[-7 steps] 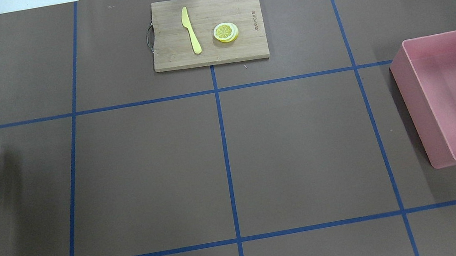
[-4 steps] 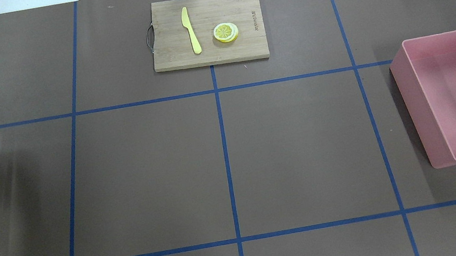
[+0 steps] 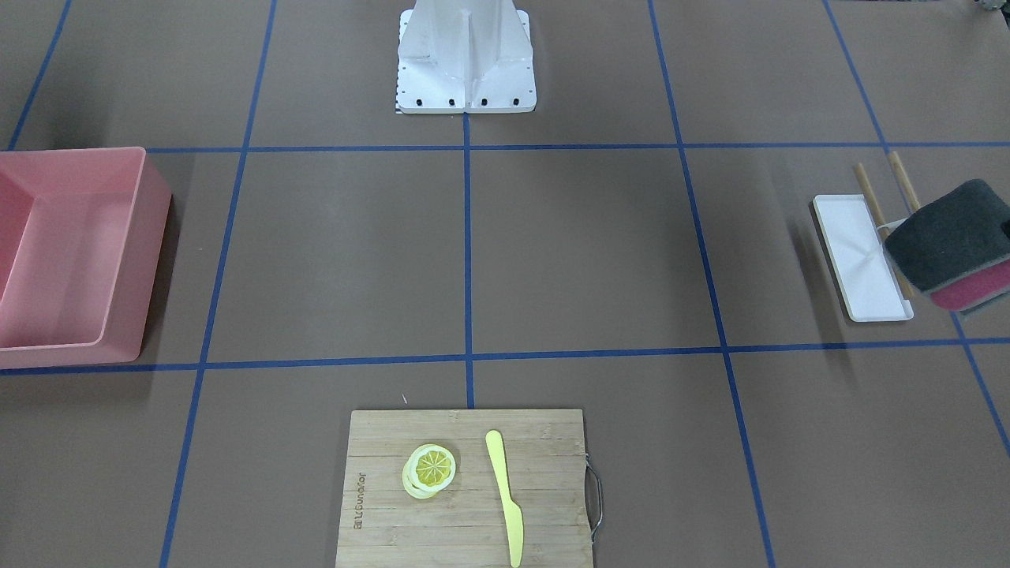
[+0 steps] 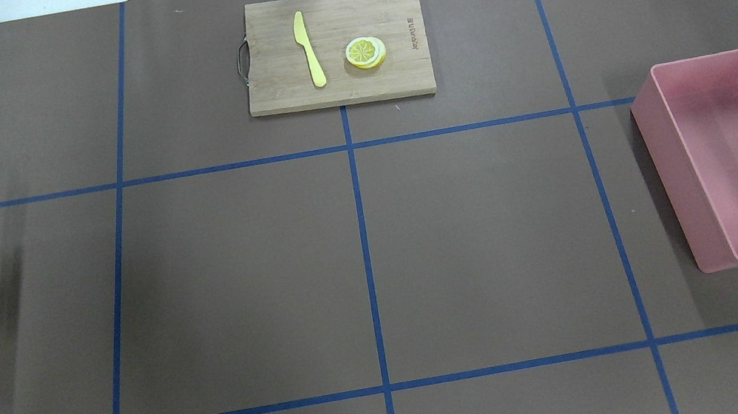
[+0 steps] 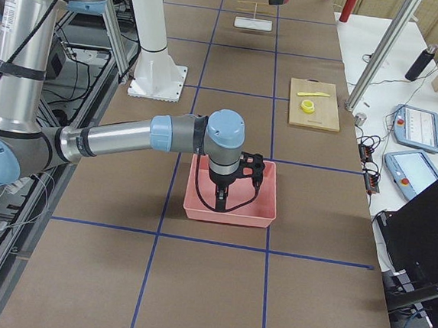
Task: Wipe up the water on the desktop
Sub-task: 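Carry the cloth with the left gripper while the right gripper reaches toward it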
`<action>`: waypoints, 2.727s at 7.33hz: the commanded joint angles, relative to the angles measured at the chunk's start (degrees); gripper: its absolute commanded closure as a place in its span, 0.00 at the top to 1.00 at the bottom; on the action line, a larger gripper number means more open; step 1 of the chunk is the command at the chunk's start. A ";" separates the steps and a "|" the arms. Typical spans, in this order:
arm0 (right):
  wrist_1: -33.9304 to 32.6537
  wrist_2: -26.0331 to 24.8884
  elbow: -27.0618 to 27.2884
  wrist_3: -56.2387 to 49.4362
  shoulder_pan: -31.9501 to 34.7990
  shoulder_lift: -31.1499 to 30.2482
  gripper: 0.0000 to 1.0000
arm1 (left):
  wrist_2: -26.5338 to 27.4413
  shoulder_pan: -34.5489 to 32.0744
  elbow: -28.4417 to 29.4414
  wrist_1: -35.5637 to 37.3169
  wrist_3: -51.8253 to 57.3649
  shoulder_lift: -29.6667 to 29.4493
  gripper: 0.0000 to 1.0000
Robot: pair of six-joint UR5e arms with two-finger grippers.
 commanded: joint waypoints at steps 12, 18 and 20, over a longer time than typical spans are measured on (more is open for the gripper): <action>27.94 -30.05 8.86 45.08 -45.67 29.99 0.93 | 24.02 22.48 -1.06 14.75 -35.57 -26.88 0.00; 24.01 -56.79 8.62 44.92 -65.57 35.35 1.00 | 37.56 34.08 0.26 21.05 -42.76 -34.98 0.00; 21.36 -65.35 5.55 45.00 -69.89 39.57 1.00 | 38.00 36.99 0.00 20.96 -47.07 -37.18 0.00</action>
